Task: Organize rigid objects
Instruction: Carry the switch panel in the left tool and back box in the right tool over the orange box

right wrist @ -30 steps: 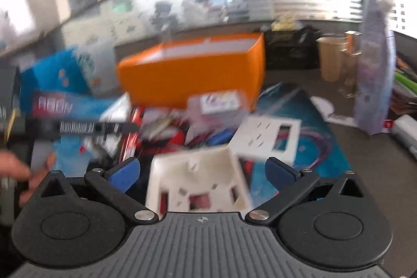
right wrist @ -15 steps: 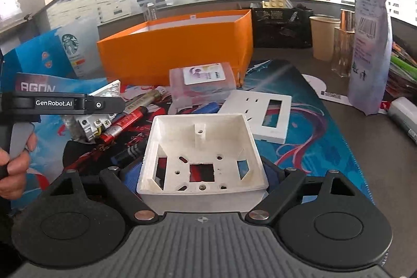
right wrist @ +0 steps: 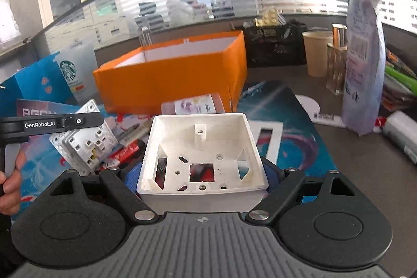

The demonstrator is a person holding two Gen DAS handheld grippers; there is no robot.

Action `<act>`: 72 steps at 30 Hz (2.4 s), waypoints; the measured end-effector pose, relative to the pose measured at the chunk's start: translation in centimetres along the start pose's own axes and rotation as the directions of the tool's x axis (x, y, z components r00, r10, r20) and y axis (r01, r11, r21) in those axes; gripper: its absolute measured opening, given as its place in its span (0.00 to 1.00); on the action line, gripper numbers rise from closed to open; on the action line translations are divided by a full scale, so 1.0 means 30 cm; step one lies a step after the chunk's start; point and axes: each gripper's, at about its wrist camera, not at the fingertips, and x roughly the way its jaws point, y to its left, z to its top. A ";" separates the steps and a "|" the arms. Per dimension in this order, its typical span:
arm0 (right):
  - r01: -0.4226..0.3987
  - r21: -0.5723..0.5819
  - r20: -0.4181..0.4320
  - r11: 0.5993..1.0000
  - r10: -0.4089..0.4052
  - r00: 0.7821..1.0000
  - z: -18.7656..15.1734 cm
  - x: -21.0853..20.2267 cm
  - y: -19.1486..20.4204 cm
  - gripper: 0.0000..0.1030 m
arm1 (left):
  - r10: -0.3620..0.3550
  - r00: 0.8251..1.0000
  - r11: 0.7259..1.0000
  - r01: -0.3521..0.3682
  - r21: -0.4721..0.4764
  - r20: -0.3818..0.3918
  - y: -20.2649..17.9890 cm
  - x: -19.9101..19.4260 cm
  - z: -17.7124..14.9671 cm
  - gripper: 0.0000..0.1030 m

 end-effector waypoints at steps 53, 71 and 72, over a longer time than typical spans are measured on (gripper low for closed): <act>-0.103 -0.131 0.281 0.986 0.136 0.950 0.482 0.166 0.101 0.82 | -0.033 0.968 0.998 0.017 0.067 0.248 -0.030 -0.006 0.482 0.17; -0.080 -0.112 0.264 0.990 0.107 0.959 0.566 0.304 0.087 0.82 | -0.030 0.970 0.997 0.013 0.071 0.241 0.004 0.131 0.582 0.17; -0.077 -0.109 0.262 0.991 0.103 0.960 0.571 0.312 0.085 0.82 | -0.030 0.971 0.997 0.014 0.070 0.239 0.006 0.140 0.586 0.17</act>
